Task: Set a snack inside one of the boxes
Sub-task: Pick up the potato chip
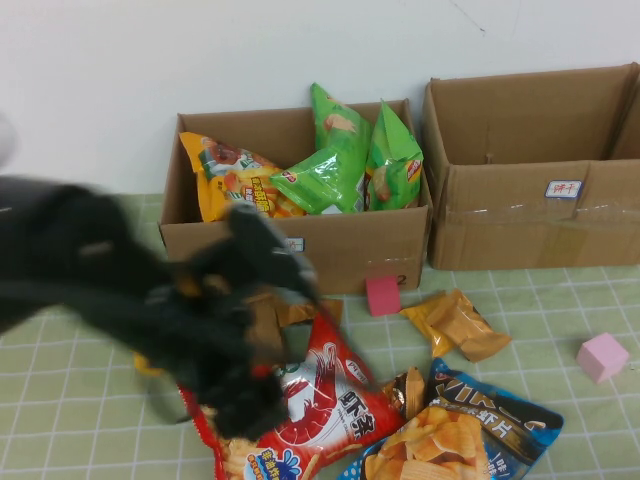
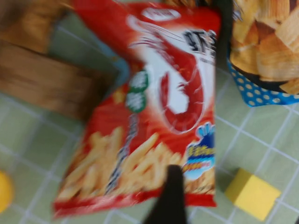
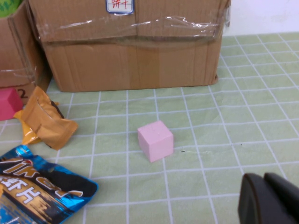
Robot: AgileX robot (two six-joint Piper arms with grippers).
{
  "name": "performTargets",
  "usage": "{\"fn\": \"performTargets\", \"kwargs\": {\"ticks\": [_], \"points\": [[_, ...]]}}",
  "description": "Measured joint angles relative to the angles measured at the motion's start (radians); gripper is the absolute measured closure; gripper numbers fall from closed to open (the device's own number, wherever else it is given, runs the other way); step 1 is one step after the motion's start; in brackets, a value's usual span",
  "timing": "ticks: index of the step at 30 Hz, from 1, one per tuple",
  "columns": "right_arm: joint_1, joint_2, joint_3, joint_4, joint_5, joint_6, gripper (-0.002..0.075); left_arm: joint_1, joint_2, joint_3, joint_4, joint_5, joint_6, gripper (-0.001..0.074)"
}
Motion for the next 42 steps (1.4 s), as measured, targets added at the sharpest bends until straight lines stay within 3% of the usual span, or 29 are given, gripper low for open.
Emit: {"fn": "performTargets", "kwargs": {"ticks": [2, 6, 17, 26, 28, 30, 34, 40, 42], "points": [[0.000, 0.000, 0.000, 0.000, 0.000, 0.000, 0.0728, -0.034, 0.105, -0.066, 0.012, 0.034, -0.027, 0.0110], [0.000, 0.000, 0.000, 0.000, 0.000, 0.000, 0.0728, -0.063, 0.279, -0.181, 0.028, 0.052, -0.040, 0.0055], [0.000, 0.000, 0.000, 0.000, 0.002, 0.000, 0.0728, -0.067, 0.507, -0.321, 0.226, 0.053, -0.124, 0.0043], [0.000, 0.000, 0.000, 0.000, 0.002, 0.000, 0.0728, -0.061, 0.601, -0.322, 0.198, 0.045, -0.136, 0.0043], [0.000, 0.000, 0.000, 0.000, 0.002, 0.000, 0.0728, -0.061, 0.615, -0.323, 0.192, 0.045, -0.136, 0.0065], [0.000, 0.000, 0.000, 0.000, 0.002, 0.000, 0.0728, -0.061, 0.622, -0.327, 0.184, 0.047, -0.136, 0.0132], [0.000, 0.000, 0.000, 0.000, 0.002, 0.000, 0.0728, -0.061, 0.624, -0.333, 0.182, 0.037, -0.134, 0.0364], [0.000, 0.000, 0.000, 0.000, 0.002, 0.000, 0.0728, -0.061, 0.626, -0.366, 0.187, 0.079, -0.136, 0.0365], [0.000, 0.000, 0.000, 0.000, 0.002, 0.000, 0.0728, -0.061, 0.624, -0.395, 0.209, 0.120, -0.136, 0.0398]]}}
